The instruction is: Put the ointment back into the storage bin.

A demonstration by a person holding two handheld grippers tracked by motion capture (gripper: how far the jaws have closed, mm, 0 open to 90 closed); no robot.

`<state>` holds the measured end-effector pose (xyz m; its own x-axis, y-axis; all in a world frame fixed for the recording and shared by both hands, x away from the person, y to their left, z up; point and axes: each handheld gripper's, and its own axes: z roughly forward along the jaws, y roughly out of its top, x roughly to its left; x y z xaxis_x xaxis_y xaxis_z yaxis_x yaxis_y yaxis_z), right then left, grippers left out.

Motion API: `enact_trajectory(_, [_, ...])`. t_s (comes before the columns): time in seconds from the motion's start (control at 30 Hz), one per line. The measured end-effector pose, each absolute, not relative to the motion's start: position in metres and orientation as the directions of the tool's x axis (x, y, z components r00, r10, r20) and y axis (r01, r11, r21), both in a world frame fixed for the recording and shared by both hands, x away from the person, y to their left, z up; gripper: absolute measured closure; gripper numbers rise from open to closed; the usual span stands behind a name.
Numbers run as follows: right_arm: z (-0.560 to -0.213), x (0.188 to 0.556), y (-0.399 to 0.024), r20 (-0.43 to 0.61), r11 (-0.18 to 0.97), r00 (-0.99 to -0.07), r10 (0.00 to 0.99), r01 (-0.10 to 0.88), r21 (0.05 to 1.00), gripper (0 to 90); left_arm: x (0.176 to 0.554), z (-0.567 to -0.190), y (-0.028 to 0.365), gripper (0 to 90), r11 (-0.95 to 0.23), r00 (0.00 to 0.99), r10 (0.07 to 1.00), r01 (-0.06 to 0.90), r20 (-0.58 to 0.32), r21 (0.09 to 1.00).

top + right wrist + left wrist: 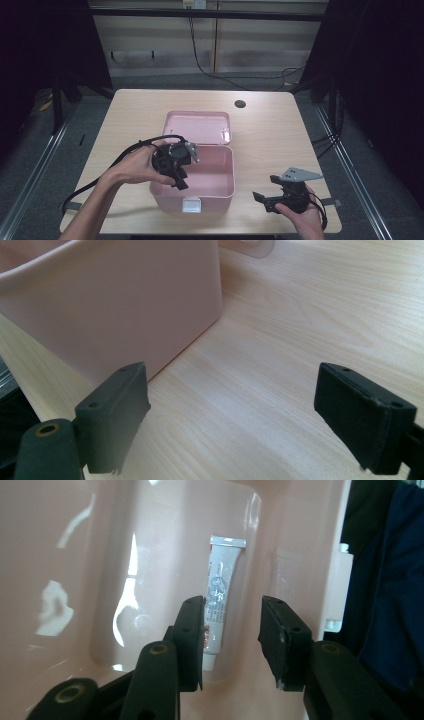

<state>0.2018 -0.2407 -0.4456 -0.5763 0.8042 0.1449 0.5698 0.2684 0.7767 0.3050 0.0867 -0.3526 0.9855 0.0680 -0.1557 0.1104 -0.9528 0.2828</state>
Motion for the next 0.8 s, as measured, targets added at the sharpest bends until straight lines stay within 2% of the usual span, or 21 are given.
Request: enact_trajectory(0.8, [-0.446,0.201,-0.241,0.146,0.266,-0.574,0.806,0.571,0.777,13.6,0.29,-0.32,0.12,58.1,-0.936,0.992,0.103,0.123,-0.077,0.329])
